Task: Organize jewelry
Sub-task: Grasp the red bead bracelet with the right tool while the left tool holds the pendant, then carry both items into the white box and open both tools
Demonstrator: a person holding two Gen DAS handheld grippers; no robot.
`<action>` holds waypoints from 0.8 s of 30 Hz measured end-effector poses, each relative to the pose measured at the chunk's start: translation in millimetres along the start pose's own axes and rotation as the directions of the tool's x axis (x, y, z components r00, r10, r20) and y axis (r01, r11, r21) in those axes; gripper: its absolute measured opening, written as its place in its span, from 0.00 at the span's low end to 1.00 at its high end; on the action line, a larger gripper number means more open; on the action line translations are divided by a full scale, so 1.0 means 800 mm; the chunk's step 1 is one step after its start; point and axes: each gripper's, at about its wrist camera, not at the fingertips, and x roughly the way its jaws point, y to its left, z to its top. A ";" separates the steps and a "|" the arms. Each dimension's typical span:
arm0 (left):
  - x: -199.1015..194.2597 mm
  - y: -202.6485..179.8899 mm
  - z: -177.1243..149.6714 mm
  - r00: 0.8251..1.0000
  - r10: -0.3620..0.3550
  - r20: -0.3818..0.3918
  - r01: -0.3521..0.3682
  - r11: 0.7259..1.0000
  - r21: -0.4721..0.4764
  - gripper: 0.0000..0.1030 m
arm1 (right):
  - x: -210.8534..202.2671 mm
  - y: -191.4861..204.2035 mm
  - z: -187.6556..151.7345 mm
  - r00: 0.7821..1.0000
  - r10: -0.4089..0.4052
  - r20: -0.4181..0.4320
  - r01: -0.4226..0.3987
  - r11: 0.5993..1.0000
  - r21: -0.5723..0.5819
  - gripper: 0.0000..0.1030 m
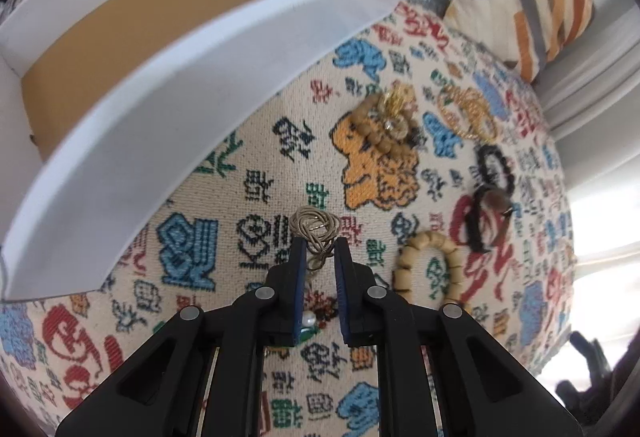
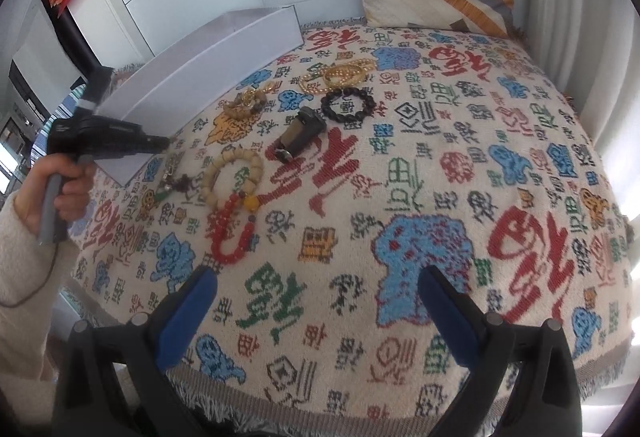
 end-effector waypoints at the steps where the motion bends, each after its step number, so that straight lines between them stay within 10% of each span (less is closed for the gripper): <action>1: -0.013 0.002 -0.002 1.000 -0.010 0.016 0.010 1.000 -0.005 0.12 | 0.006 0.001 0.005 1.000 0.012 -0.004 -0.012 1.000 0.001 0.99; 5: -0.044 0.006 -0.002 0.997 -0.049 0.067 0.050 0.999 -0.017 0.12 | 0.038 0.017 0.027 0.999 0.037 -0.039 -0.038 0.999 -0.024 0.95; 8: -0.056 0.003 -0.001 0.994 -0.063 0.090 0.066 0.998 -0.022 0.12 | 0.069 0.055 0.041 0.993 0.069 -0.095 -0.081 0.989 -0.124 0.59; 16: -0.080 0.003 -0.007 0.990 -0.087 0.114 0.090 0.996 -0.028 0.12 | 0.167 0.116 0.045 0.981 -0.040 -0.188 -0.042 0.910 -0.412 0.38; 20: -0.092 0.004 -0.010 0.988 -0.092 0.124 0.095 0.995 -0.019 0.12 | 0.173 0.125 0.047 0.985 0.006 -0.172 -0.088 0.873 -0.479 0.17; 24: -0.100 0.009 -0.014 0.987 -0.097 0.126 0.100 0.995 -0.025 0.12 | 0.161 0.123 0.050 0.979 0.050 -0.196 -0.136 0.882 -0.451 0.17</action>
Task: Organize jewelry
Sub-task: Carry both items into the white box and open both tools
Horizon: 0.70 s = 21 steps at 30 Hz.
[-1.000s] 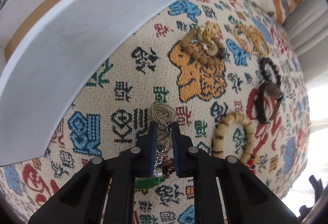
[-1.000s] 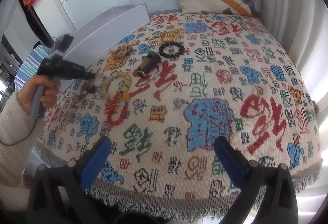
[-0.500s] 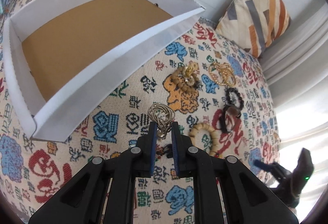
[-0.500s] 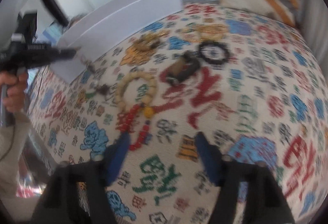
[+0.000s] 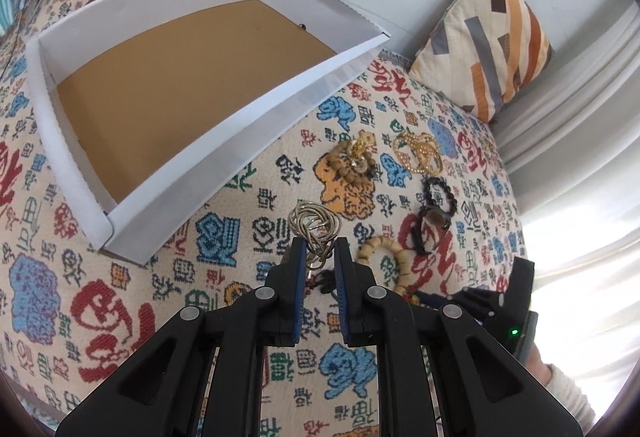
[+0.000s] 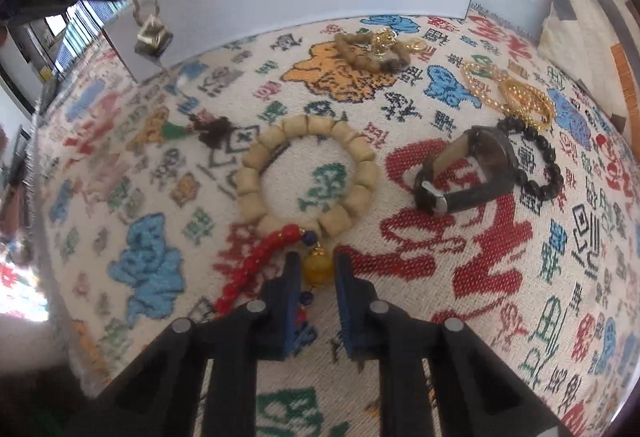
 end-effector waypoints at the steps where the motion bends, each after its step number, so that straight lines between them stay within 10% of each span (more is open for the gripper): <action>1: -0.003 0.001 -0.001 1.000 -0.003 0.002 0.003 1.000 -0.001 0.12 | -0.009 0.000 0.000 1.000 0.017 0.007 -0.017 1.000 0.012 0.17; 11: -0.050 -0.007 0.012 0.998 -0.029 0.048 0.029 1.000 0.009 0.12 | -0.111 0.003 0.038 0.993 0.092 0.080 -0.096 0.994 0.048 0.17; 21: -0.137 0.000 0.082 0.980 0.052 0.193 -0.052 0.999 -0.007 0.12 | -0.195 0.034 0.202 0.968 0.079 0.239 -0.056 0.993 -0.104 0.17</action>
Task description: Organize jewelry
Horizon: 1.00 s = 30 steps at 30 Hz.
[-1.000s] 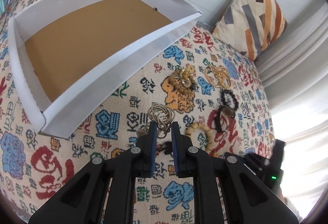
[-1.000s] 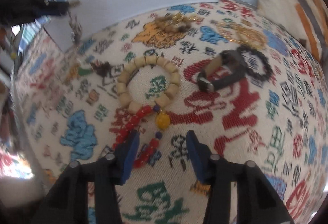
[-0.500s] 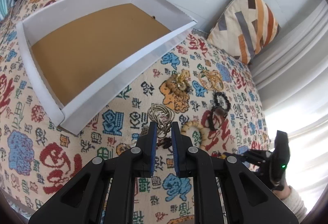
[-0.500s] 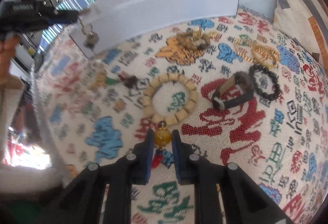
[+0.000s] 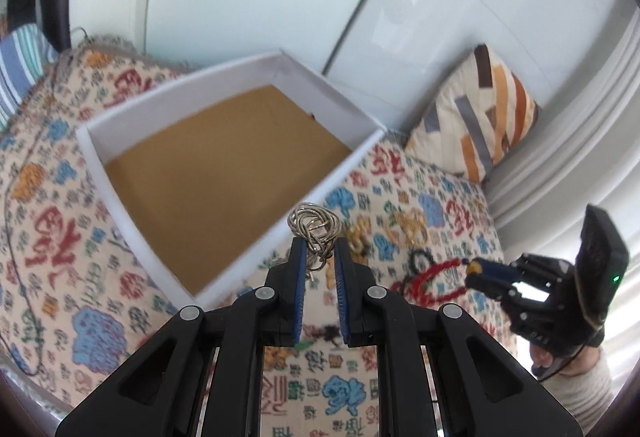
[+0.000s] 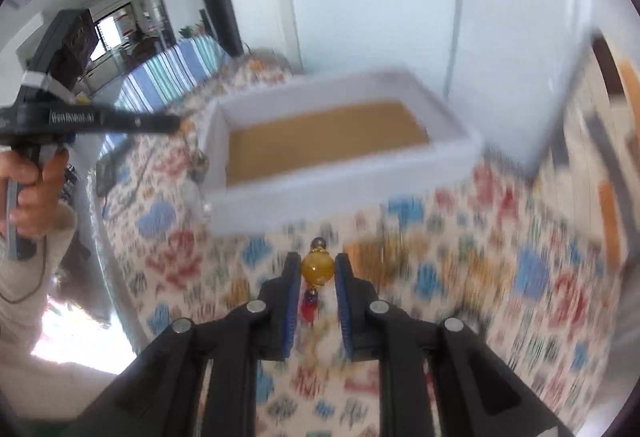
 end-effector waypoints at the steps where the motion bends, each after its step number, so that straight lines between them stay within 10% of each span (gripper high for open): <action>1: -0.001 0.003 0.008 1.000 0.016 0.012 -0.016 1.000 0.000 0.12 | 0.001 0.004 0.016 1.000 -0.001 0.016 0.001 1.000 -0.012 0.17; 8: 0.039 0.049 0.045 0.992 0.123 0.024 -0.122 0.991 -0.055 0.12 | 0.087 0.026 0.132 0.997 0.074 0.035 -0.073 0.997 -0.035 0.17; 14: 0.105 0.089 0.036 0.976 0.211 -0.048 -0.215 0.971 -0.104 0.13 | 0.195 0.030 0.152 0.993 0.114 -0.026 -0.114 0.993 0.016 0.19; 16: 0.122 0.095 0.029 0.968 0.239 -0.070 -0.246 0.964 -0.102 0.14 | 0.227 0.028 0.149 0.995 0.087 -0.046 -0.086 0.996 0.027 0.44; 17: 0.127 0.098 0.025 0.963 0.260 -0.072 -0.267 0.958 -0.108 0.21 | 0.235 0.026 0.146 0.998 0.053 -0.042 -0.052 0.998 0.026 0.63; 20: 0.126 0.100 0.016 0.942 0.329 -0.064 -0.335 0.935 -0.114 0.68 | 0.236 0.015 0.136 1.000 0.022 -0.016 -0.021 0.998 0.058 0.64; 30: 0.035 0.019 -0.066 0.887 0.370 0.275 -0.397 0.917 0.045 0.99 | 0.086 -0.019 0.044 0.977 -0.156 0.145 0.141 0.984 0.108 0.83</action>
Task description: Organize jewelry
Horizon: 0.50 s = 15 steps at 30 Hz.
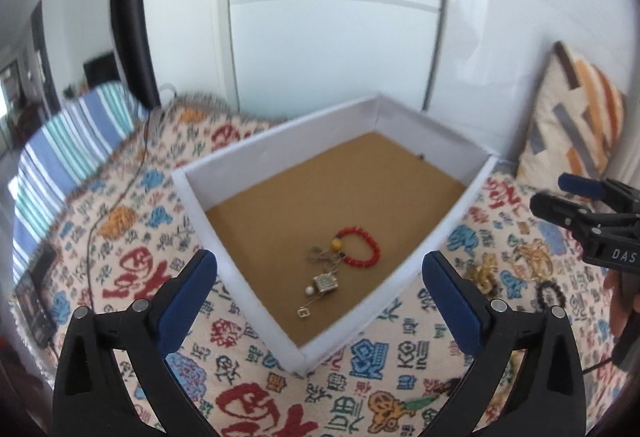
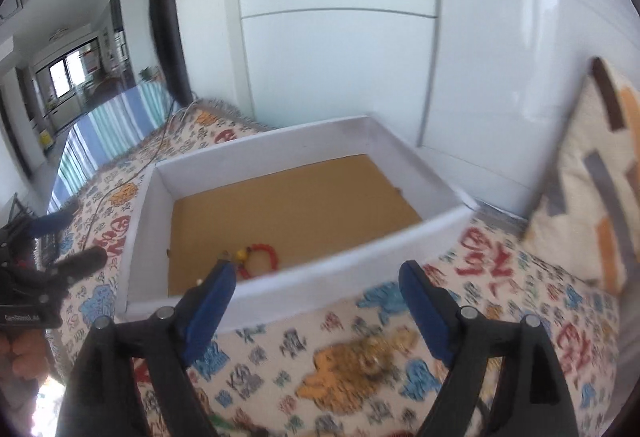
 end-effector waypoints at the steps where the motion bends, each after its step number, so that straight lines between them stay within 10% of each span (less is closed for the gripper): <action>1: -0.012 -0.007 -0.011 1.000 0.001 0.016 -0.001 1.000 0.007 0.99 | -0.019 -0.009 -0.013 1.000 0.009 0.012 -0.009 1.000 0.013 0.83; 8: -0.055 -0.038 -0.096 0.990 -0.134 -0.044 0.134 0.991 -0.007 0.99 | -0.138 -0.050 -0.144 0.991 -0.130 0.039 0.126 0.988 0.093 0.83; 15: -0.090 -0.084 -0.173 0.986 -0.095 -0.136 0.100 0.994 0.033 0.99 | -0.205 -0.066 -0.267 0.978 -0.205 -0.026 0.207 0.959 0.196 0.83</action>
